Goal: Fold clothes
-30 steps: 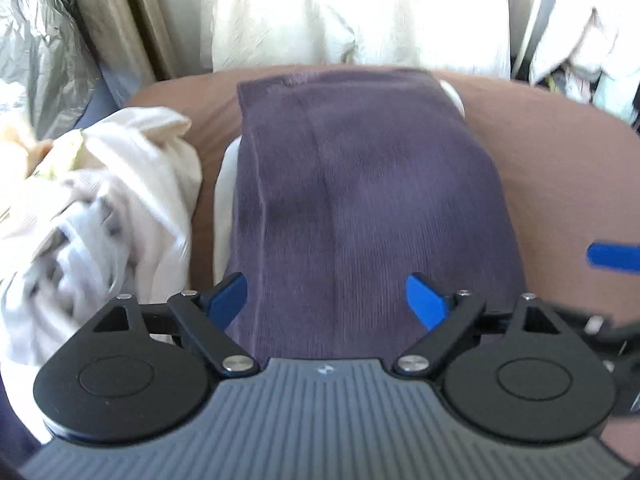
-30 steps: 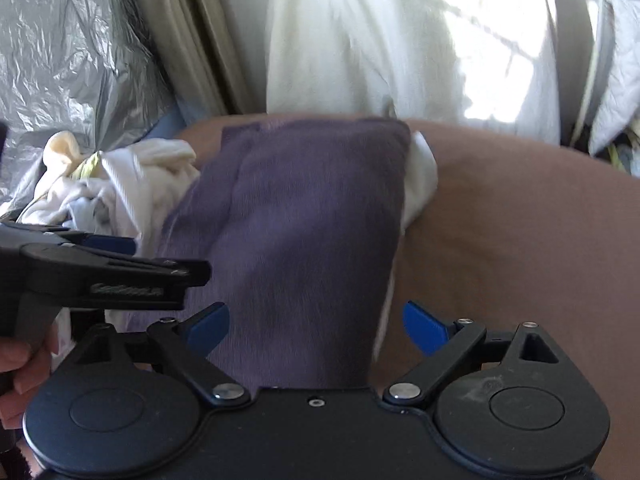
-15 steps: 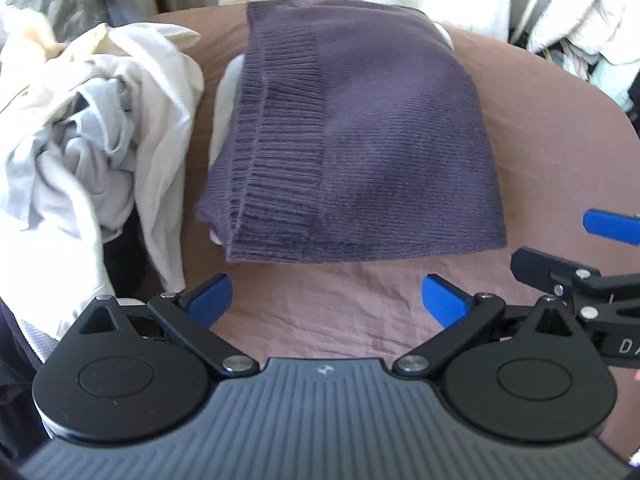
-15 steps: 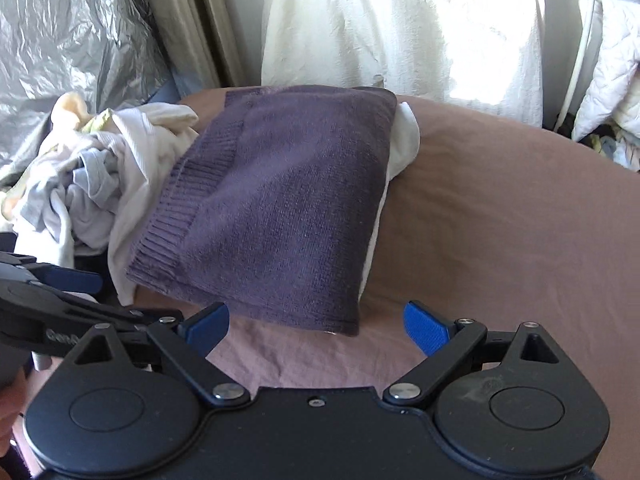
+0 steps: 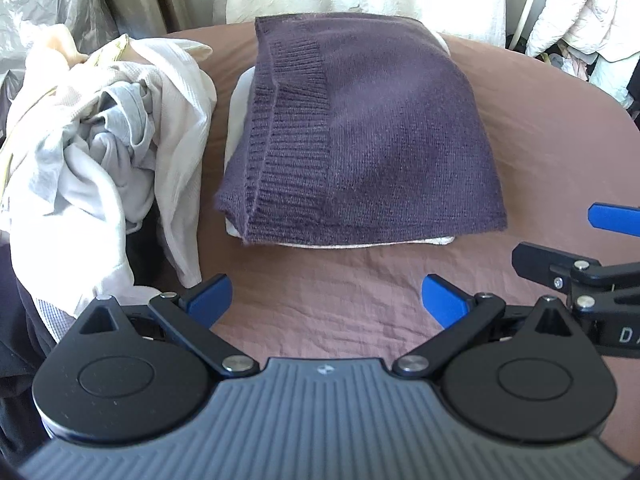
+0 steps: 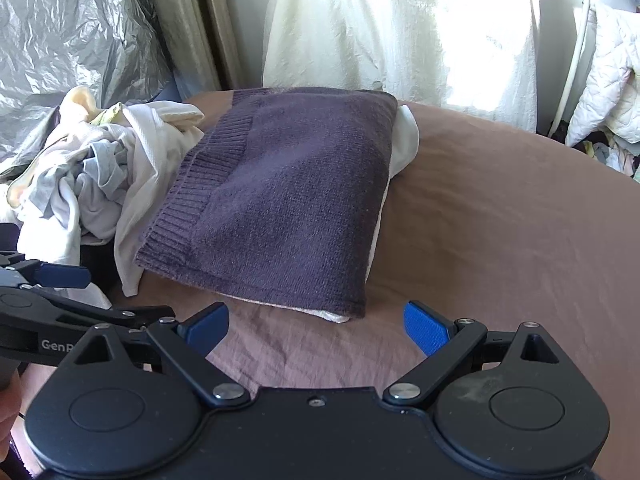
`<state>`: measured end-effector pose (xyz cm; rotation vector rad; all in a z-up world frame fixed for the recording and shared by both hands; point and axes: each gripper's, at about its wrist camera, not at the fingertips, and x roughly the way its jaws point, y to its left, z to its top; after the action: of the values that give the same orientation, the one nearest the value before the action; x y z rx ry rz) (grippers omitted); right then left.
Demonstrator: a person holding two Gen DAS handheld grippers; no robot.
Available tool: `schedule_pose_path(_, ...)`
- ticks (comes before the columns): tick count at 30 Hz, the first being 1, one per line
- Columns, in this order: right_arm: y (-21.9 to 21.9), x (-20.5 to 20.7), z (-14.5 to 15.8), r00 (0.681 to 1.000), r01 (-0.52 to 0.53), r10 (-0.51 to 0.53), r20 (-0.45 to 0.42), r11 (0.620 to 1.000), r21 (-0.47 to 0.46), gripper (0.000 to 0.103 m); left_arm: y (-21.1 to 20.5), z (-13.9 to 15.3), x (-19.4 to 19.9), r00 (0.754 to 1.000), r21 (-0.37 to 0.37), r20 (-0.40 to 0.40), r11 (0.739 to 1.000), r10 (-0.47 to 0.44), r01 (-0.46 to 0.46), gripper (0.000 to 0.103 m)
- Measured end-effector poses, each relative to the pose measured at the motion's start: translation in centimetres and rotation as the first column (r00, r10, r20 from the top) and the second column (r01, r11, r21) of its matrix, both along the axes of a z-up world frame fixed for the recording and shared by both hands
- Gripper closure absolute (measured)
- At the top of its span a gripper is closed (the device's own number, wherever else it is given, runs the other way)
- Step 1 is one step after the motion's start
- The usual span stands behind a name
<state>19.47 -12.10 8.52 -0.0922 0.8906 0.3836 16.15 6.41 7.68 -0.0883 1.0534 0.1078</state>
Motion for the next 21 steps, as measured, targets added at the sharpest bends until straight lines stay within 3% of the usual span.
schedule_pose_path(6,-0.3,-0.9,0.4,1.000,0.007,-0.007,0.001,1.000,-0.005,0.006,-0.5,0.1,-0.8,1.000,0.017,0.009,1.000,0.004,-0.004,0.000)
schedule_pose_path(12,-1.0,-5.1,0.9,0.999,0.028,-0.028,0.022,1.000,-0.001,0.006,-1.5,0.5,-2.8,0.999,0.020,0.045,1.000,0.010,-0.011,0.000)
schedule_pose_path(15,-2.1,-4.7,0.0,0.999,0.043,-0.043,0.018,0.999,-0.005,0.006,-2.1,0.3,-3.6,0.998,0.038,0.057,0.999,0.016,-0.018,0.000)
schedule_pose_path(17,-2.1,-6.5,-0.3,0.999,0.045,-0.045,0.017,0.999,-0.014,0.006,-2.4,-0.1,-3.9,0.999,0.046,0.044,0.999,0.012,-0.014,0.000)
schedule_pose_path(21,-2.2,-5.4,-0.7,0.999,0.042,-0.042,0.020,0.999,-0.014,0.006,-2.7,-1.0,-4.0,1.000,0.054,0.017,0.999,0.007,-0.008,0.000)
